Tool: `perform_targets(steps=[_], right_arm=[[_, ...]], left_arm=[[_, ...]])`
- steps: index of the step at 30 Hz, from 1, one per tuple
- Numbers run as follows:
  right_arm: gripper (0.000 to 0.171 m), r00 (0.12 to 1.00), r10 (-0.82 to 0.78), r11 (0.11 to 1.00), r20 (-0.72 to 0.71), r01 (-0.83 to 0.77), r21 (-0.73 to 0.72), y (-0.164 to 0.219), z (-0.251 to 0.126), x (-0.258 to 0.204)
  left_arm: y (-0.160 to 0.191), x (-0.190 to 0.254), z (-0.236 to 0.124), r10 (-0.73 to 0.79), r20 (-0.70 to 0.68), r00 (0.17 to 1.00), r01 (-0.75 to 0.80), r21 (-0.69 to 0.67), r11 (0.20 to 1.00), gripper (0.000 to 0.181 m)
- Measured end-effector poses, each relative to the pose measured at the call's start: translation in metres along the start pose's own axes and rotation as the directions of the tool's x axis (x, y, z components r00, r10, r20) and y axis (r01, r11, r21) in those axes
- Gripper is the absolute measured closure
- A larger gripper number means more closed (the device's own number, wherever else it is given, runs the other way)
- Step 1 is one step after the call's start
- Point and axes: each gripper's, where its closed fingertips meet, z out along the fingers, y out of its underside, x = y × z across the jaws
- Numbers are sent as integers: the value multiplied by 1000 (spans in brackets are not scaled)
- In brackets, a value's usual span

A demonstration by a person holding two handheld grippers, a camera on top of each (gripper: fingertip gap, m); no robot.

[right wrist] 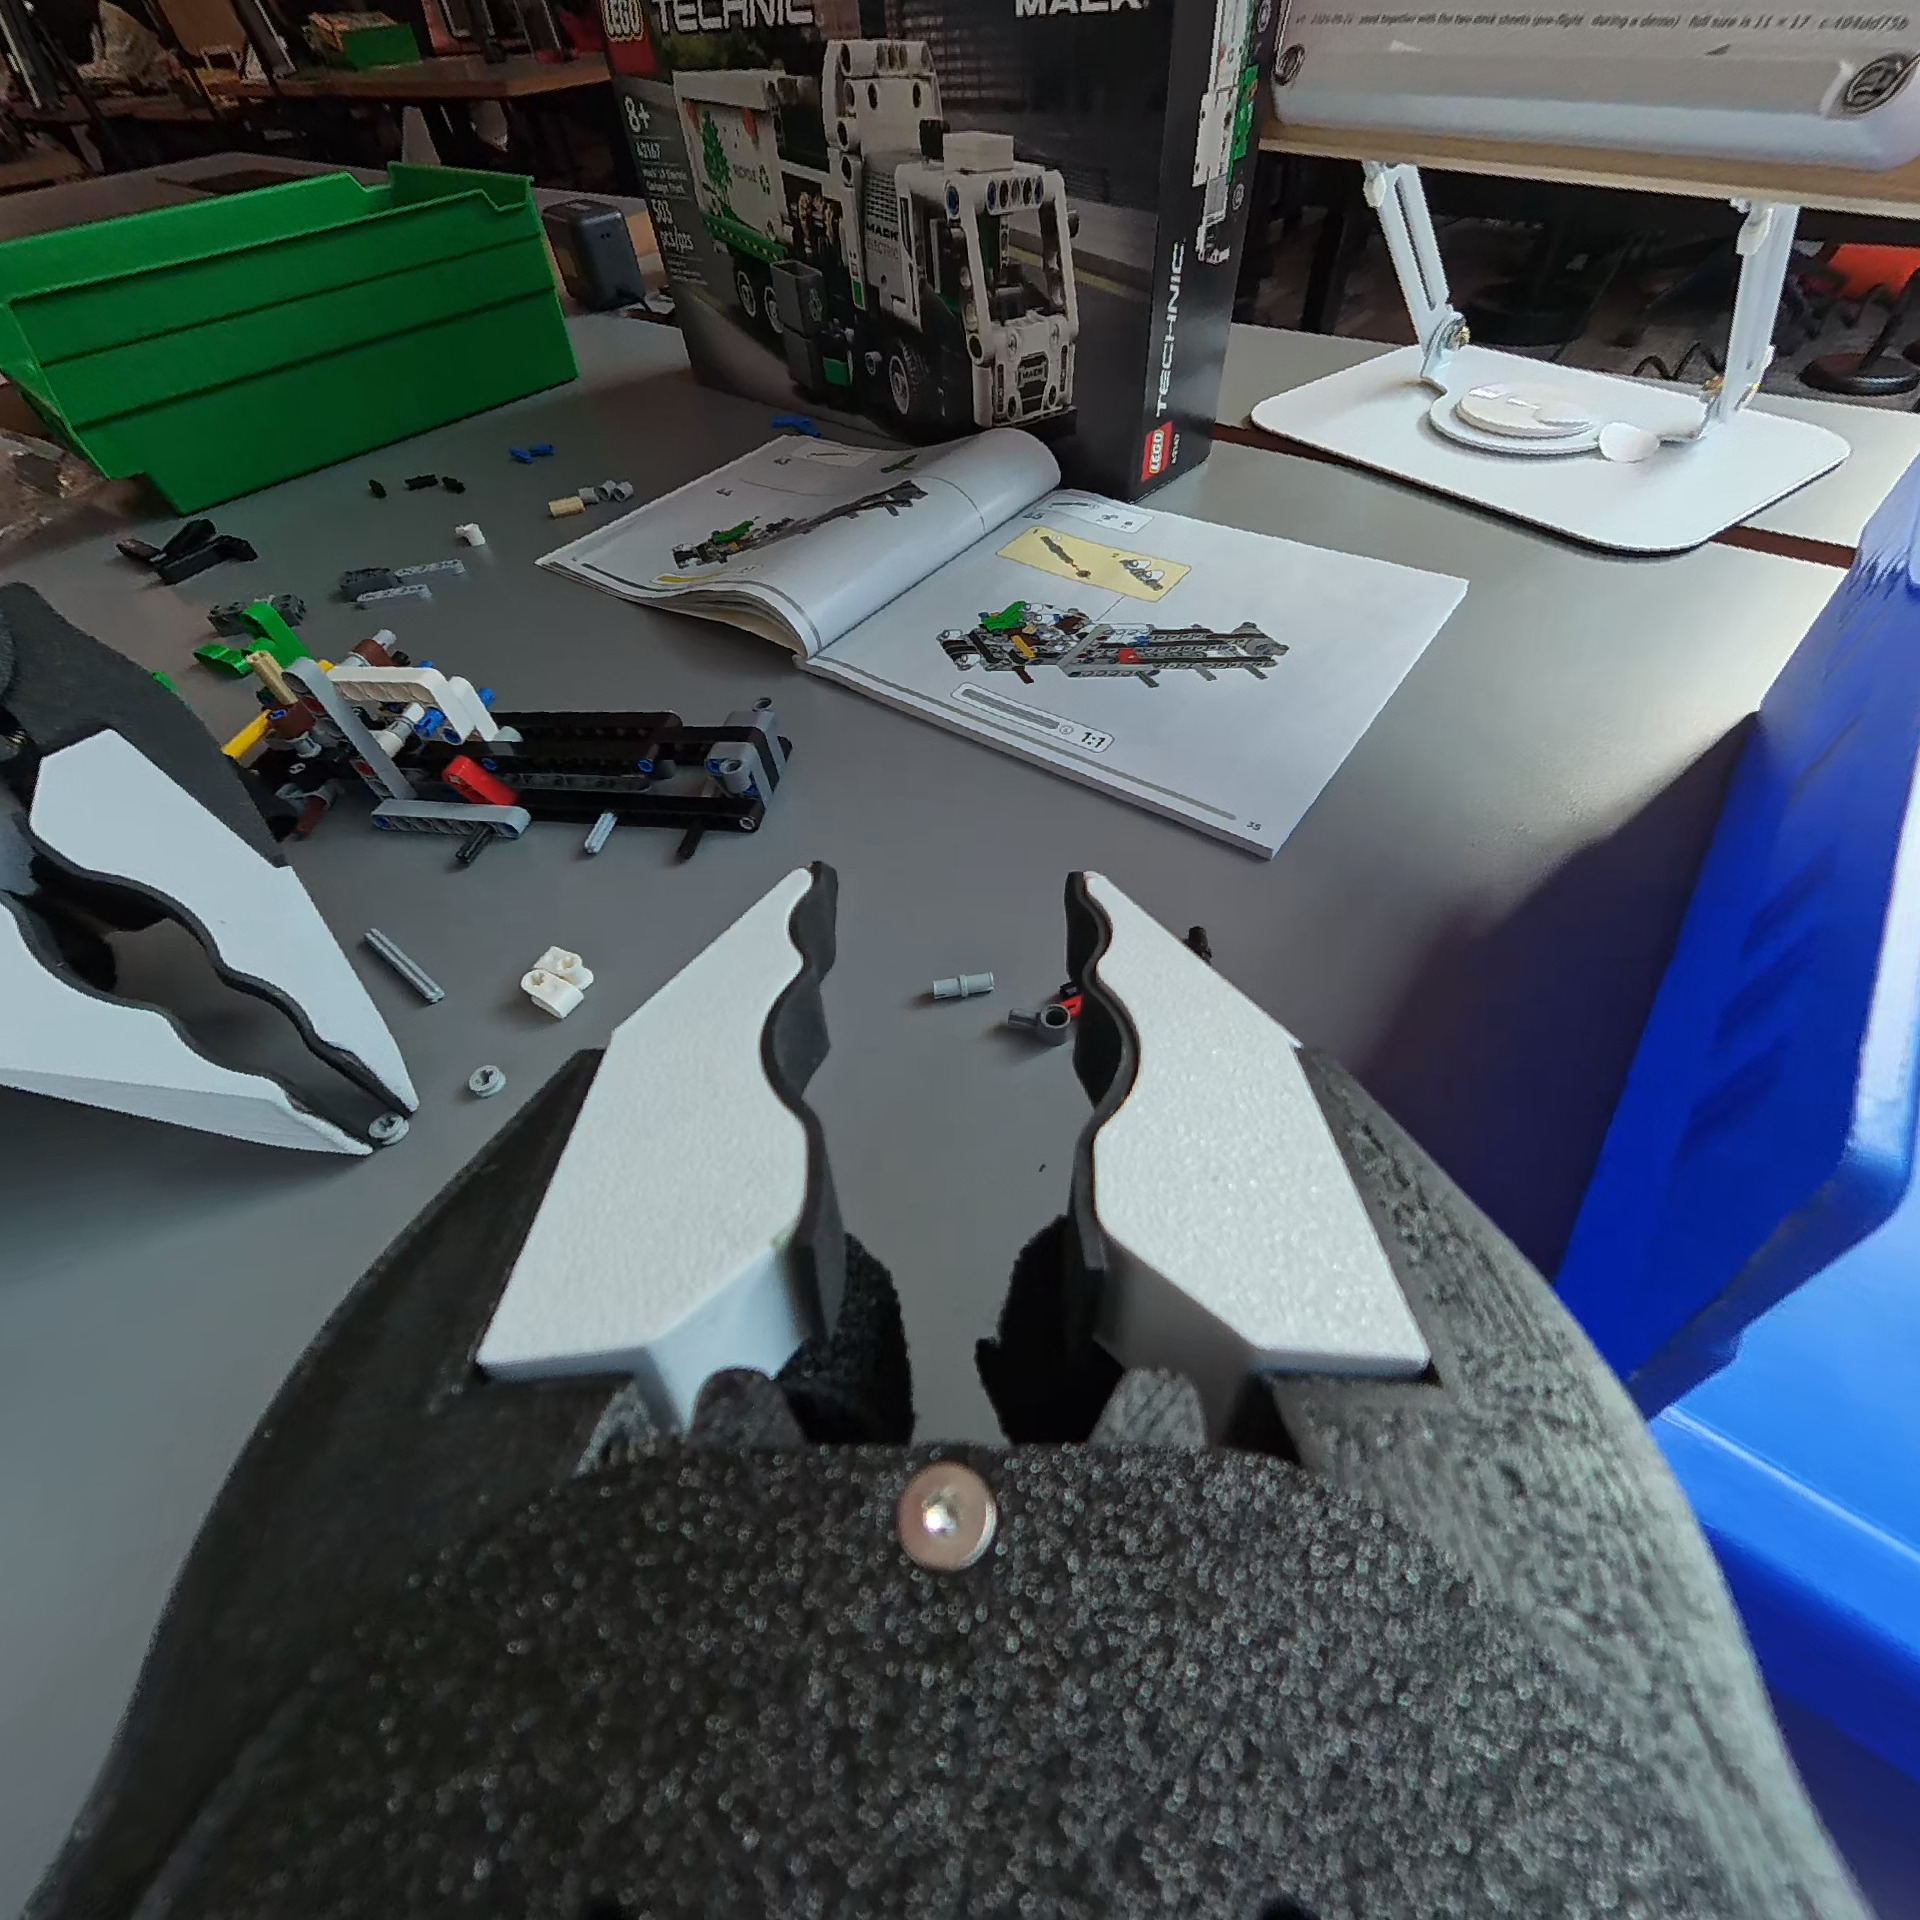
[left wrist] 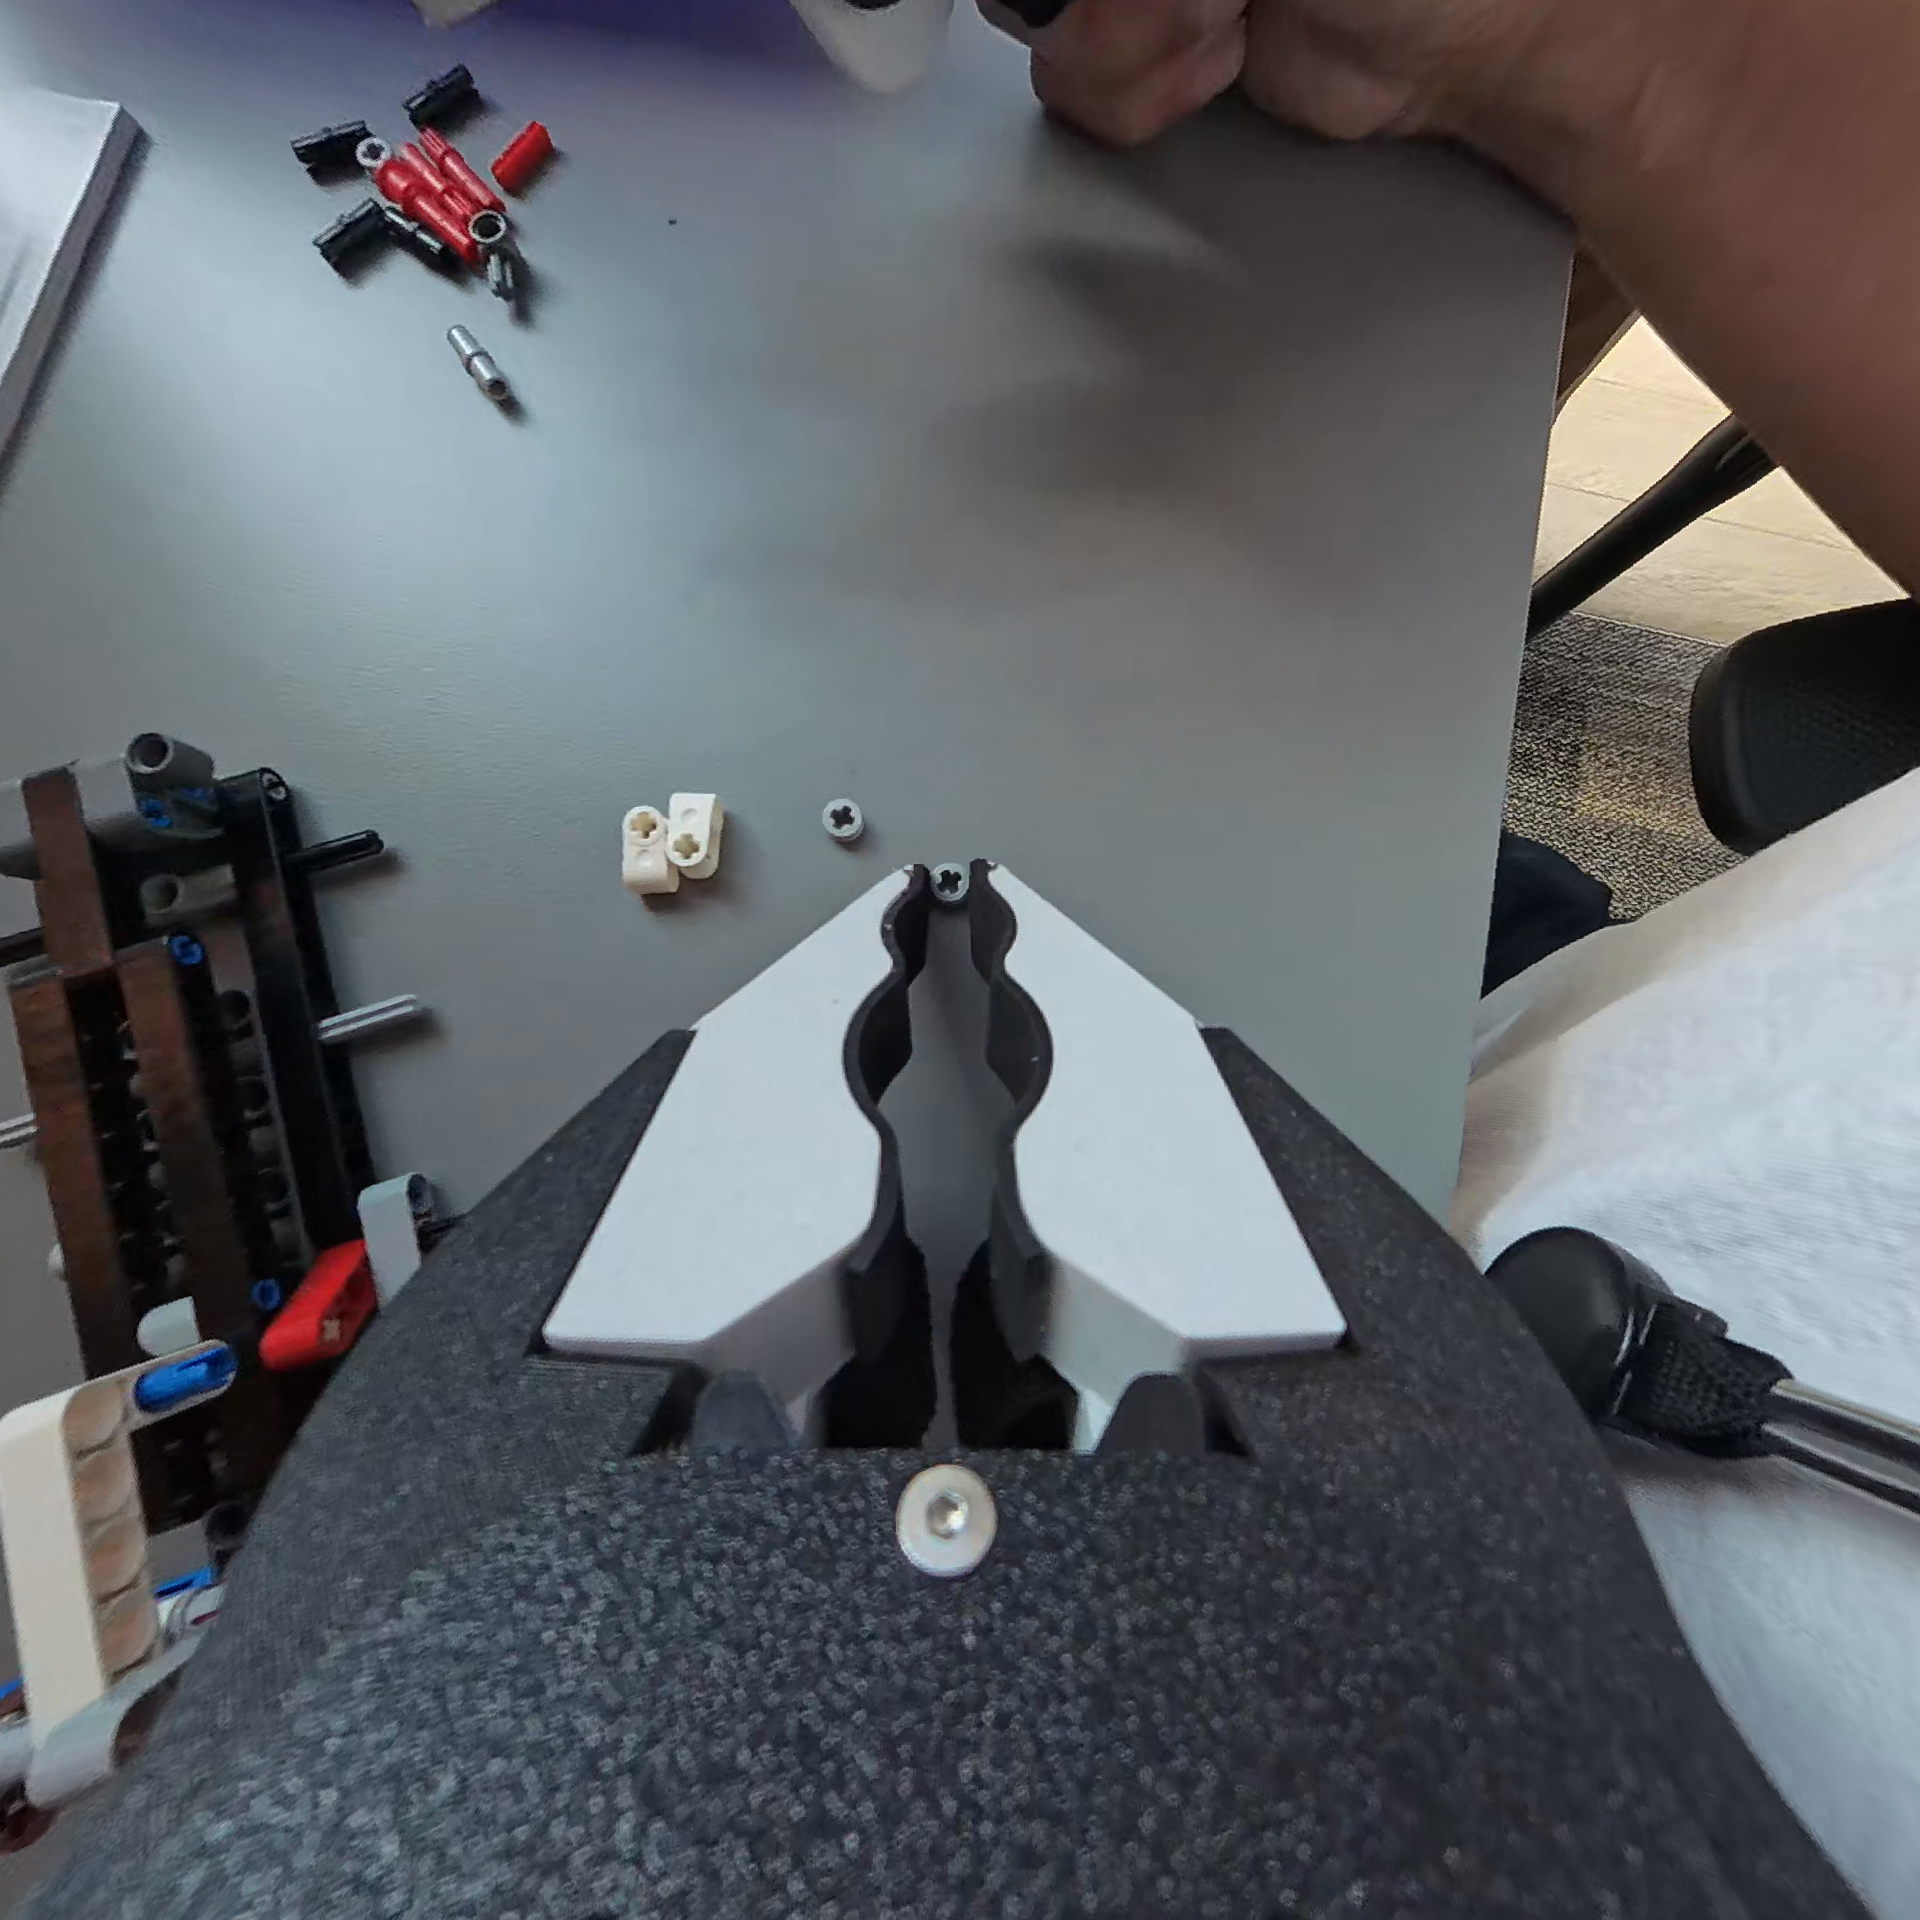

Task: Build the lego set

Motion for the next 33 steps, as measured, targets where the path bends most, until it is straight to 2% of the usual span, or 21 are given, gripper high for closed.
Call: perform_targets(steps=[5,8,12,17,22,28,31,33], right_arm=[[127,1000,23,1000,9,-23,13,-2,-1,1],[127,1000,29,999,9,-29,17,-2,-2,2],[127,1000,29,1000,8,-29,8,-1,-1,2],[127,1000,27,1000,7,-27,2,0,0,2],[127,1000,15,1000,-2,-15,-1,0,0,1],[127,1000,10,1000,-4,-10,-3,0,0,1],[127,1000,12,1000,-2,-12,1,0,0,1],[127,1000,12,1000,-3,-12,2,0,0,1]], left_arm=[[1,-4,-1,1,10,1000,-1,1,1000,175],[1,-8,-4,-16,25,1000,16,10,1000,167],[-1,-18,-25,-44,83,996,39,58,998,165],[24,-30,-48,-112,137,984,111,16,994,162],[39,-33,-43,-92,178,980,101,-42,994,162],[34,-39,-37,-42,205,978,54,-55,997,162],[34,-38,-35,-36,180,983,48,-67,997,163],[34,-35,-32,-41,153,987,54,-77,996,171]])
